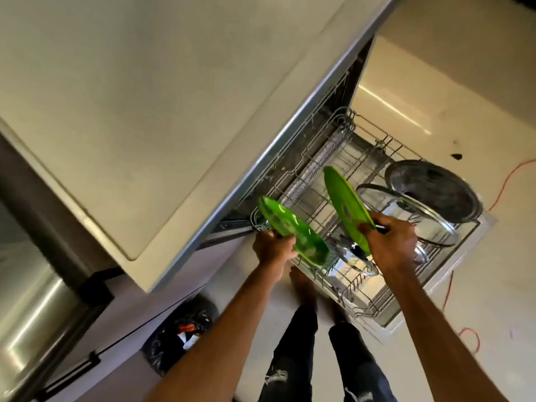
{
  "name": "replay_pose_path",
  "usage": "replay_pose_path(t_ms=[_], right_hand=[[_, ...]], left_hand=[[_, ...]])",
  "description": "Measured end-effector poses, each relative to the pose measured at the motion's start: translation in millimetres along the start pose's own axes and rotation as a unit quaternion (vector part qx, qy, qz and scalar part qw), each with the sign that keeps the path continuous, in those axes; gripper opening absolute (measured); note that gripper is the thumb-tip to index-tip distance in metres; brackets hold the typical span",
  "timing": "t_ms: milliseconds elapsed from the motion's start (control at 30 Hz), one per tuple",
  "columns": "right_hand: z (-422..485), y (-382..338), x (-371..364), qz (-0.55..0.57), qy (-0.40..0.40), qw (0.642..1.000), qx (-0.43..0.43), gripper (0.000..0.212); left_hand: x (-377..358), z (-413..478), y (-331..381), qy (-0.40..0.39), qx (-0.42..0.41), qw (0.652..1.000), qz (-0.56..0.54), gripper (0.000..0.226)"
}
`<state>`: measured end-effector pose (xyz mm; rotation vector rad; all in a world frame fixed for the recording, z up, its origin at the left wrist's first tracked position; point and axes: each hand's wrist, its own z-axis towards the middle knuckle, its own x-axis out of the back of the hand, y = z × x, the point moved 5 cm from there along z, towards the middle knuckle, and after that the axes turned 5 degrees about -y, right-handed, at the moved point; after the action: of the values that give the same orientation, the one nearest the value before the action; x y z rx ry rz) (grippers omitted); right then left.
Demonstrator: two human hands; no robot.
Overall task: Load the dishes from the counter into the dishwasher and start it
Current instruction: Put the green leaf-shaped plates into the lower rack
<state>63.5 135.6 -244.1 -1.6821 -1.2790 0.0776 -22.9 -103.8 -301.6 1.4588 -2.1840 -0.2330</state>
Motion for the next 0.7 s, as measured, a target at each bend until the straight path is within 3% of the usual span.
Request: replay_pose_path(t_ms=[67,233,333,500,700], right_hand=[[11.8,13.0,-4.4,0.011,0.003,1.0,-0.009,0.03],[34.7,37.7,-18.1,0.064,-0.009,0.997,-0.032,0.031],[42.9,44.1,-22.3,0.087,-0.018,0.995,-0.05,0.029],[56.1,45.9,-21.3,0.086,-0.032,0.995,-0.041,0.027],[71.4,45.6,-15.9,0.077,-0.032,0.996,-0.044,0.03]], left_hand=[[-10.3,25.2,8.5,0.013,-0.018,1.0,0.022,0.027],[-39.8,118.5,0.1,0.061,-0.008,0.997,0.044,0.084],[-51.1,132.2,6.9,0.077,0.017,0.993,0.083,0.065],[-64.9,144.3,7.0,0.096,0.033,0.987,0.126,0.056],[-88.1,180.4,-10.8,0.021,0.084,0.986,0.14,0.006]])
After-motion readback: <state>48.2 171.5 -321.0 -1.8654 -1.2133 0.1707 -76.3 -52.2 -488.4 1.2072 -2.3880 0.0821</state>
